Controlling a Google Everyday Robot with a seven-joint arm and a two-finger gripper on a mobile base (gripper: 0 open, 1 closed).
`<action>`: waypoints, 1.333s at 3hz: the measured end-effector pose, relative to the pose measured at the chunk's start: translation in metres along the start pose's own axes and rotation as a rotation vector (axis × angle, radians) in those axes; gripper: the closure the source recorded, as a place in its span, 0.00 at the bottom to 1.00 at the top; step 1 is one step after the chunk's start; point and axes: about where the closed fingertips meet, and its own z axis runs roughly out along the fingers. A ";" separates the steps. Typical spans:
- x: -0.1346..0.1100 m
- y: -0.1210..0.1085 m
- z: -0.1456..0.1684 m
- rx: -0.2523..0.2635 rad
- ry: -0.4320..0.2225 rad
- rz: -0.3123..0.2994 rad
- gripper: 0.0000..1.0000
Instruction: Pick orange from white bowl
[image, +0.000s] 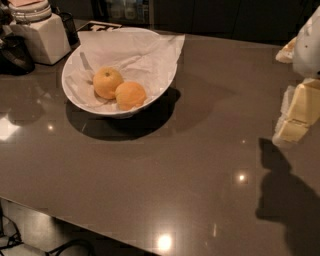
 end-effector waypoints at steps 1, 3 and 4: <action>-0.019 -0.003 0.009 -0.014 0.106 0.023 0.00; -0.051 -0.016 0.019 0.013 0.158 -0.014 0.00; -0.060 -0.019 0.018 0.028 0.106 -0.022 0.00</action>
Offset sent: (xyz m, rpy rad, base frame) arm 0.0336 0.0628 -0.0180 -0.2812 0.1583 -0.0201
